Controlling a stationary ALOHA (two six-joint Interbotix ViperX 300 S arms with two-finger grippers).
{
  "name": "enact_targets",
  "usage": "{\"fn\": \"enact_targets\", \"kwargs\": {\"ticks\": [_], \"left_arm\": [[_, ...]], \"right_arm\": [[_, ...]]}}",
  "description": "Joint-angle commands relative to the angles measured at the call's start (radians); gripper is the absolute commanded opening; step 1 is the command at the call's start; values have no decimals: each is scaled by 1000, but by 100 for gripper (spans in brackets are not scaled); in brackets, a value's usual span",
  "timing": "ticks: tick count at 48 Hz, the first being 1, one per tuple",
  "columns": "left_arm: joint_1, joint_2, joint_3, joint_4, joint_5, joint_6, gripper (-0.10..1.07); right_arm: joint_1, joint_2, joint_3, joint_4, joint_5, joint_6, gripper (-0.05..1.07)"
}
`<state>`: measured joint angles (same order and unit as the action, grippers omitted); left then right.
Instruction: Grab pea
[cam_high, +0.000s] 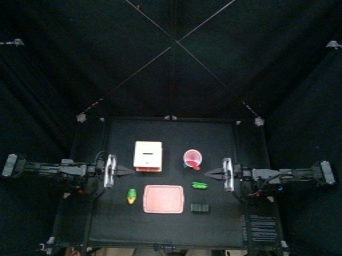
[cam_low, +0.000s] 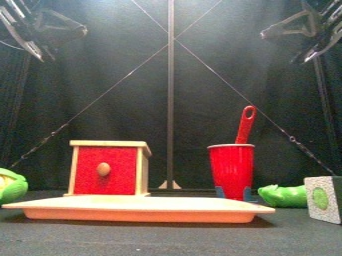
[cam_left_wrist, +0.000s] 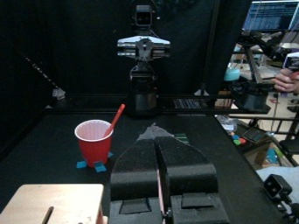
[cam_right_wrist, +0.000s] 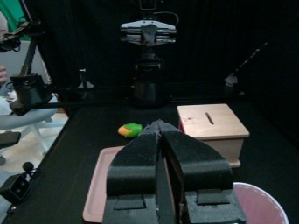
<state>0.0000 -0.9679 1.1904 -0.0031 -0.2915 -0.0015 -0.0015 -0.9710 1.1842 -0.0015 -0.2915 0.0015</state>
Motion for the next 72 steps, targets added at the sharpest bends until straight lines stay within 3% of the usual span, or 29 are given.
{"fn": "enact_targets", "kwargs": {"ticks": [1, 17, 30, 42, 61, 72], "left_arm": [[5, 9, -29, -15, -5, 0, -5], [5, 11, -28, -23, 11, 0, -3], [2, 15, -17, -23, 11, 0, -1], [-14, 21, -6, -23, 12, 2, 3], [-15, 23, 3, -23, 11, 0, 25], [-15, 23, 5, -23, 11, 0, 32]], "right_arm": [[-9, 18, -25, 8, -6, 8, 0], [-15, 107, -46, 69, 12, 147, 3], [-15, 201, -110, 63, 199, 290, 3], [-2, 230, -120, 71, 313, 299, 3], [34, 239, -158, 149, 509, 301, 3], [40, 275, -193, 184, 612, 302, 3]]}}
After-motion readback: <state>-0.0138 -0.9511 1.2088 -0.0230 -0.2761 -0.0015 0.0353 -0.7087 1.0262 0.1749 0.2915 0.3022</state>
